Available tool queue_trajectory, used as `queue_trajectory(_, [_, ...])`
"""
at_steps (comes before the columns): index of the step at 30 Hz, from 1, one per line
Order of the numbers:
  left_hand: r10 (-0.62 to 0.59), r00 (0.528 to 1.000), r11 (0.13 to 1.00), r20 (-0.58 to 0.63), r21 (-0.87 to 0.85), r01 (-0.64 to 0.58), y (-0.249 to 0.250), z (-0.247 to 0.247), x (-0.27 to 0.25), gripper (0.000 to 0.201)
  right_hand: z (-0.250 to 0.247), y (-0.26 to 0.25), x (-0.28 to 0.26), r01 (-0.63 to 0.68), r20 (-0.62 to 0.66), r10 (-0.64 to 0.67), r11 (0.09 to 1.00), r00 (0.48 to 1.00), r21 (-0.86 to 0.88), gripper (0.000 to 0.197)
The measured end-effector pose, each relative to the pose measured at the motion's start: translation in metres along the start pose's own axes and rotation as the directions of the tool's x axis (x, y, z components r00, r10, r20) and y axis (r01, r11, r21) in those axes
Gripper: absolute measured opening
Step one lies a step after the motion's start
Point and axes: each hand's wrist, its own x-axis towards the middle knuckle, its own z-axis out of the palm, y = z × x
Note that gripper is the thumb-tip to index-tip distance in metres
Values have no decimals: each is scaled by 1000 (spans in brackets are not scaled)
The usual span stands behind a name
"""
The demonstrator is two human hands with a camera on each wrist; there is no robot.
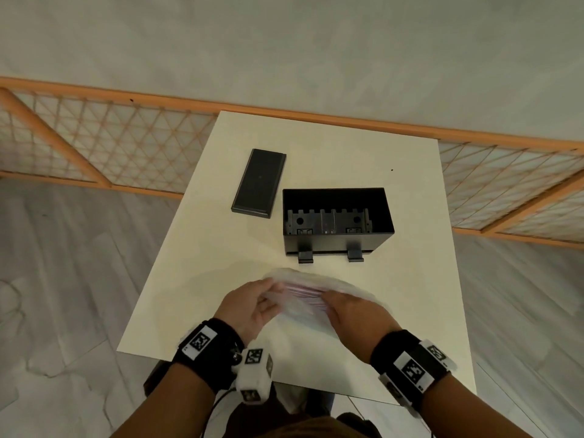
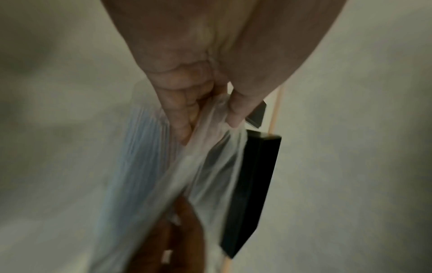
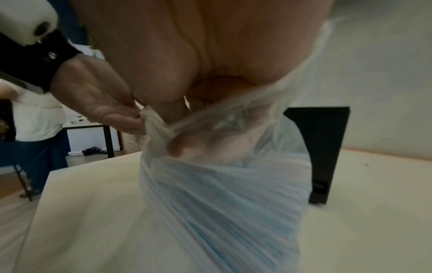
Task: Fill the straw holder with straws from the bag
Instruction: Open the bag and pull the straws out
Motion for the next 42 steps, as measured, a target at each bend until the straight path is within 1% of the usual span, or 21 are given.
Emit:
queue_trajectory(2, [-55, 998, 995, -9, -78, 54, 1, 0, 5, 17, -2, 0, -6, -26, -13, 28, 995, 1000, 99, 40])
queue_trajectory(4, [-50, 998, 996, -47, -70, 47, -2, 4, 6, 24, -4, 0, -9, -12, -19, 15, 992, 1000, 128, 43])
queue_trajectory(6, [-6, 993, 1000, -120, 26, 9, -8, 6, 7, 18, -4, -2, -10, 18, -56, -9, 986, 998, 166, 42])
queue_trajectory(8, [59, 986, 981, -155, 190, -29, -15, 5, 12, 41, -3, -4, -7, 72, -145, -44, 978, 988, 194, 38])
queue_trajectory(9, [76, 983, 963, -168, 268, -28, -16, 5, 12, 48, -4, -5, -6, 101, -201, -62, 976, 978, 191, 36])
queue_trajectory(11, [90, 979, 922, -180, 386, -14, -17, 0, 16, 49, -5, -7, -4, 131, -296, -77, 977, 952, 168, 38])
queue_trajectory(12, [101, 979, 904, -179, 428, -15, -17, -3, 18, 43, -6, -8, -4, 126, -317, -74, 981, 946, 147, 43])
queue_trajectory(14, [164, 971, 845, -173, 532, -48, -14, -7, 17, 36, -7, -9, -3, 78, -269, -47, 992, 962, 104, 60])
queue_trajectory(16, [206, 964, 795, -168, 603, -65, -8, -7, 15, 45, -5, -10, 0, 41, -142, -36, 999, 989, 32, 78])
queue_trajectory(19, [203, 972, 764, -117, 640, -82, -8, -6, 13, 55, -1, -16, 9, 20, -3, -21, 995, 1000, -96, 104])
queue_trajectory(20, [187, 976, 792, -109, 605, -84, -10, -5, 14, 57, 2, -17, 13, 18, 31, -15, 993, 999, -120, 111])
queue_trajectory(23, [133, 985, 905, -112, 420, -75, -24, -12, 29, 56, 14, -16, 24, 1, 154, 21, 990, 988, -143, 130])
queue_trajectory(25, [157, 982, 914, -104, 392, -105, -27, -8, 27, 56, 19, -16, 29, -16, 207, 37, 995, 978, -103, 136])
queue_trajectory(28, [247, 959, 893, -140, 418, -169, -25, 0, 14, 55, 22, -14, 32, -81, 230, 57, 992, 971, 97, 134])
queue_trajectory(30, [260, 952, 908, -163, 377, -183, -22, 4, 8, 56, 19, -13, 30, -120, 233, 67, 968, 970, 221, 133])
queue_trajectory(33, [295, 942, 911, -158, 346, -227, -17, 11, 1, 45, 14, -9, 26, -127, 189, 67, 938, 980, 323, 133])
queue_trajectory(35, [322, 938, 904, -127, 336, -264, -13, 15, 0, 45, 10, -8, 24, -116, 152, 62, 917, 987, 383, 132])
queue_trajectory(38, [323, 944, 863, -70, 430, -264, -7, 18, -2, 54, 7, -8, 21, -91, 103, 47, 879, 994, 469, 126])
queue_trajectory(40, [324, 944, 817, -56, 521, -249, -1, 20, -5, 73, 3, -10, 19, -62, 80, 25, 862, 996, 503, 113])
queue_trajectory(41, [331, 942, 789, -55, 563, -244, 2, 21, -7, 79, 0, -11, 19, -49, 70, 15, 862, 997, 505, 106])
queue_trajectory(42, [350, 935, 752, -46, 609, -252, 5, 22, -9, 80, -3, -11, 18, -38, 57, 11, 864, 998, 502, 102])
